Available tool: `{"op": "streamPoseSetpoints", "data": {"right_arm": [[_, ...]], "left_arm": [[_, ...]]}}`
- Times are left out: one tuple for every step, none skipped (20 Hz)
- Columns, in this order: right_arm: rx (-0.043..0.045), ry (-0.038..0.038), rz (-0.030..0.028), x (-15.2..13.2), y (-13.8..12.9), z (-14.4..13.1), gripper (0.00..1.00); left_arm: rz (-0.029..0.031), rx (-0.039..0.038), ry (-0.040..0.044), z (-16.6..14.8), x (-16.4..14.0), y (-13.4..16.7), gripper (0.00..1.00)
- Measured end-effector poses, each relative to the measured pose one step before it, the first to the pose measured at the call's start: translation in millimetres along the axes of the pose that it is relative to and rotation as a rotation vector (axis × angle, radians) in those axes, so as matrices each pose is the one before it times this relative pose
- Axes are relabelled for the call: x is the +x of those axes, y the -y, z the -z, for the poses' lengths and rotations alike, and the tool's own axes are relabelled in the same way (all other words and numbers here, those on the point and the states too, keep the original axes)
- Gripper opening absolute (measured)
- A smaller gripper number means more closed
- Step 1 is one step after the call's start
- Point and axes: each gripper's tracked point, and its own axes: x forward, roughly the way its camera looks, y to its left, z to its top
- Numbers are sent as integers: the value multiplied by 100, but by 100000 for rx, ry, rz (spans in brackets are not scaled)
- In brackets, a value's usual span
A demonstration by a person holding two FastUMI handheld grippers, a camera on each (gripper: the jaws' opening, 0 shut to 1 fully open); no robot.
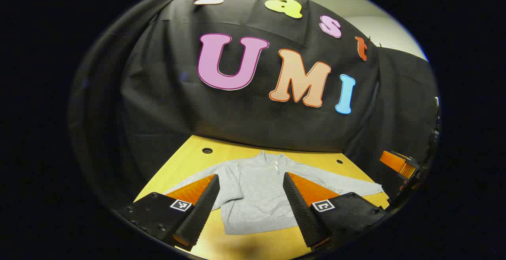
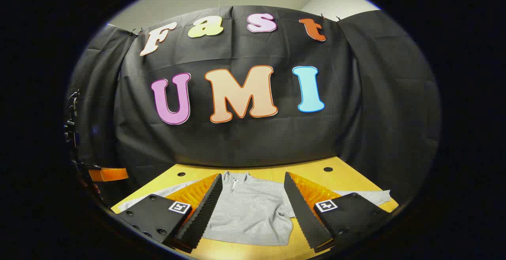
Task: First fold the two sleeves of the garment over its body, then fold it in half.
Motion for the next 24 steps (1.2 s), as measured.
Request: {"op": "streamPoseSetpoints", "data": {"right_arm": [[431,-623,-448,117,281,58,99],[507,-422,-869,282,95,289,97],[132,-538,-786,234,153,96,97],[-307,-963,-332,271,235,289,97],[-451,-828,-11,142,331,243,97],[-130,-484,-341,142,189,111,94],[29,-286,-405,124,126,-9,94],[111,-559,-483,147,122,227,97],[-17,-765,-635,76,89,190,97],[-594,-902,-722,54,29,358,97],[-871,-1198,-418,99,129,151,97],[-660,-950,-451,74,191,383,97],[33,-643,-303,-103,113,195,98],[604,-473,-539,-59,36,145,100],[741,-728,-618,-22,84,302,97],[835,-1044,-463,-25,160,260,97],[780,-1249,-27,-31,417,299,97],[774,-1405,574,-75,664,406,97],[382,-620,1126,-97,1015,141,94],[312,-184,1837,-80,1174,-4,97],[135,-316,2138,-121,1177,92,98],[-182,-412,2417,-131,1363,9,97],[-651,-640,2776,24,1514,36,98],[-1163,-727,3130,-52,1642,229,97]], "left_arm": [[41,-622,669,-176,106,401,94],[-517,-75,317,13,111,402,94],[-636,268,-114,20,199,275,94],[-553,237,-456,254,183,235,94],[-174,86,-131,-108,131,277,94],[70,58,147,-114,71,206,94],[-36,237,-121,8,96,204,94],[-6,105,-253,202,251,277,94],[280,-1,-587,65,85,192,94],[510,100,-310,233,60,250,94],[483,-5,-434,127,47,247,94],[446,-222,-454,171,158,111,94],[445,-379,-554,62,128,133,94],[446,-529,-621,287,262,136,94],[301,-569,-678,129,165,147,94],[205,-476,-474,245,118,68,94],[-18,-234,-428,140,159,9,94],[39,-35,-393,68,212,67,94],[211,95,-510,106,146,86,94],[67,302,-392,248,159,21,94],[89,414,-488,-38,173,24,94],[-61,443,-405,228,78,98,94],[137,221,-87,-45,206,65,94],[126,135,-90,71,179,117,95]]}}
